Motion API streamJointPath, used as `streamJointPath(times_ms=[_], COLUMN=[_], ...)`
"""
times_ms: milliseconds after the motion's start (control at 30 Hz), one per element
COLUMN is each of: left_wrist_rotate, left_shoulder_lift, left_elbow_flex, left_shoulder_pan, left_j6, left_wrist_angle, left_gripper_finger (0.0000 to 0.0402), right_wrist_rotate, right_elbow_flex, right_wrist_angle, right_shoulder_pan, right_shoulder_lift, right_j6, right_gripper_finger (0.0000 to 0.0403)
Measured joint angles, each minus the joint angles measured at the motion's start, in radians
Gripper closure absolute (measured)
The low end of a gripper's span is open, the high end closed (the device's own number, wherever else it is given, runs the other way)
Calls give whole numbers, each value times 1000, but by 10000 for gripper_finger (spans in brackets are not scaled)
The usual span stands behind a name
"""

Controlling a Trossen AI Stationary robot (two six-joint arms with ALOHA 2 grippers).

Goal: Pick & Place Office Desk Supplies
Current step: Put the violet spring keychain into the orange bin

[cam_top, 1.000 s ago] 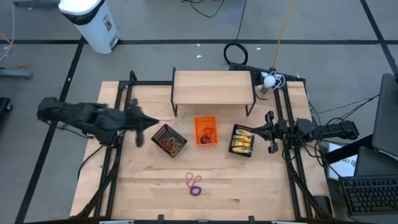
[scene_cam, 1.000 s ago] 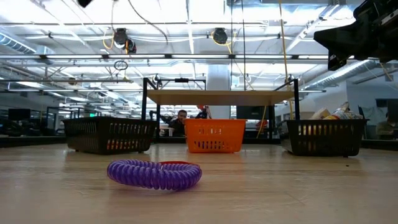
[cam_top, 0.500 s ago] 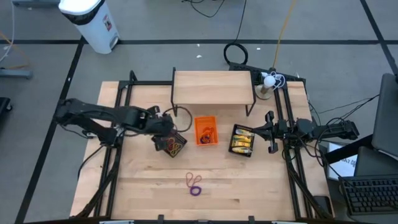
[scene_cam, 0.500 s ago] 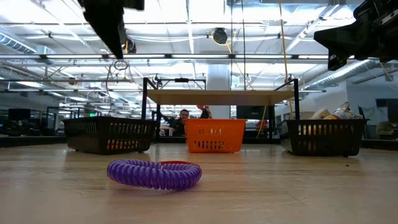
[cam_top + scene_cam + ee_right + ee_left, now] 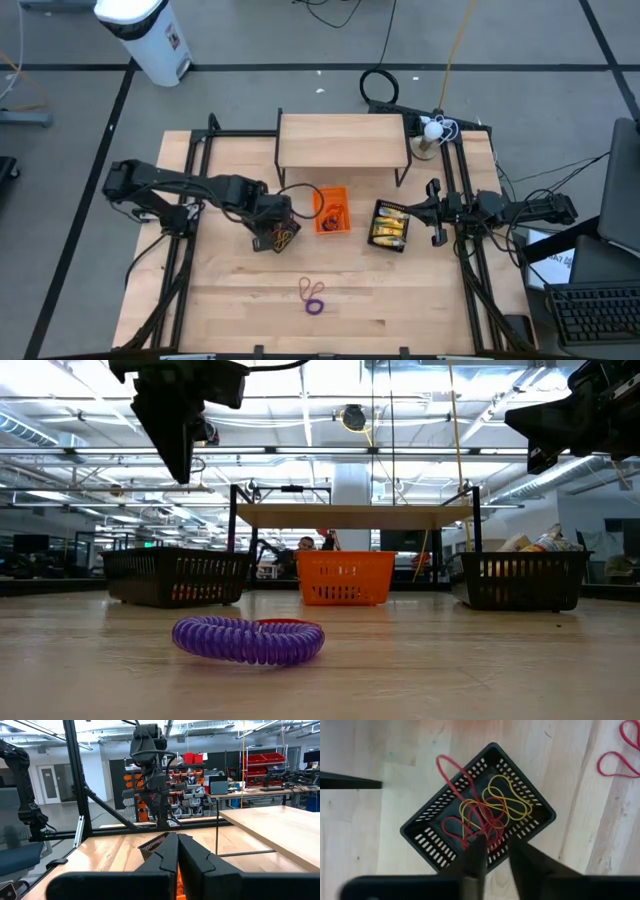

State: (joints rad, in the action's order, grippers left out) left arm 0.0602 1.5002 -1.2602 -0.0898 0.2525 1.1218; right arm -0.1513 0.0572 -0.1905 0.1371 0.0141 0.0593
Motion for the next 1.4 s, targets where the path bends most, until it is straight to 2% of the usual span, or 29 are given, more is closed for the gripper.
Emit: streamJointPath(times_ms=[67, 200, 333, 400, 467, 667, 700, 933, 1067, 1200, 1400], left_wrist_rotate=[8, 100, 139, 139, 114, 2, -7, 116, 121, 132, 159], left_shoulder_lift=[-4, -4, -66, -130, -205, -462, -507, -839, -992, -1089, -1153], left_elbow_flex=[0, -28, -40, -42, -42, 9, 29, 288, 470, 625, 797], left_shoulder_pan=[1, 14, 18, 20, 34, 106, 113, 123, 116, 86, 47], left_j6=[3, 0, -39, -85, -124, -184, -183, -12, 99, 124, 69], left_wrist_angle=[9, 64, 11, -30, -66, -255, -288, -463, -575, -692, -856], left_gripper_finger=[282, 208, 174, 185, 215, 371, 386, 396, 395, 399, 399], right_wrist_rotate=[0, 0, 0, 0, 0, 0, 0, 0, 0, -1, -1], right_elbow_flex=[0, 0, 0, 0, 0, 0, 0, 0, 0, 0, 0], right_wrist_angle=[0, 0, 0, -1, -4, -6, -6, 0, 0, 0, -3], right_shoulder_pan=[0, 0, 0, 0, 0, 0, 0, 0, 0, 0, 0], right_shoulder_lift=[0, 0, 0, 0, 0, 0, 0, 1, 1, 1, 1], right_j6=[0, 0, 0, 0, 0, 0, 0, 0, 0, 3, 26], right_gripper_finger=[403, 403, 403, 403, 403, 403, 403, 403, 403, 403, 403])
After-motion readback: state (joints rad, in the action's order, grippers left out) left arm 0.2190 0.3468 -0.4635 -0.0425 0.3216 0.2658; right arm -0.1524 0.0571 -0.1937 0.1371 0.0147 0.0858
